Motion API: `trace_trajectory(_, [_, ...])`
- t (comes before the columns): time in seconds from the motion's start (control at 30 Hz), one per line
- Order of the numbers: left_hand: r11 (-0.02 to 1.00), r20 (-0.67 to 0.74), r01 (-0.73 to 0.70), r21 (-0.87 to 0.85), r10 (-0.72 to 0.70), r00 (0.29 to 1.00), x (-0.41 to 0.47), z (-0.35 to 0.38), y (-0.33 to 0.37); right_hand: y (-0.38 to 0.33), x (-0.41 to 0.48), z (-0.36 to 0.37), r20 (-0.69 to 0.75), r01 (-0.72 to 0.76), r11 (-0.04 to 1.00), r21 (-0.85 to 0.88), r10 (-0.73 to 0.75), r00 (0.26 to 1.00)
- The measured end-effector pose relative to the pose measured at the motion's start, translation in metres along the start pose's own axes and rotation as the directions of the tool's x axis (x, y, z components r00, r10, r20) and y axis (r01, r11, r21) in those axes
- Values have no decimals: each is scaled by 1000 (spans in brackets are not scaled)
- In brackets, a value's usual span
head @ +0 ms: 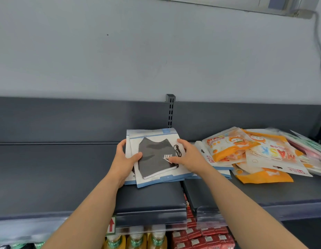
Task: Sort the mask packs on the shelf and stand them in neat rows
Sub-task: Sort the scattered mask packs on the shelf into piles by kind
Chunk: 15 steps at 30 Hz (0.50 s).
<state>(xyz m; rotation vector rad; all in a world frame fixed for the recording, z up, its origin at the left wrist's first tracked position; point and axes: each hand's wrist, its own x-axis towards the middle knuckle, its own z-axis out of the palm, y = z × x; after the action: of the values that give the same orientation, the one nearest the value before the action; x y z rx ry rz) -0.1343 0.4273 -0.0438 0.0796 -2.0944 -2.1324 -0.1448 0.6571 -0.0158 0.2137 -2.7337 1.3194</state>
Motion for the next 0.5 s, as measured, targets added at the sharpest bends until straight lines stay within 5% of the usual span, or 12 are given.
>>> trace_trajectory(0.33, [982,-68,101,-161,-113,991,3,-5,5,0,-3,-16,-51,-60,977,-203,50,997])
trace_trajectory(0.5, [981,-123,113,-157,-133,983,13,-23,10,6,-9,-27,80,-132,932,-338,168,983])
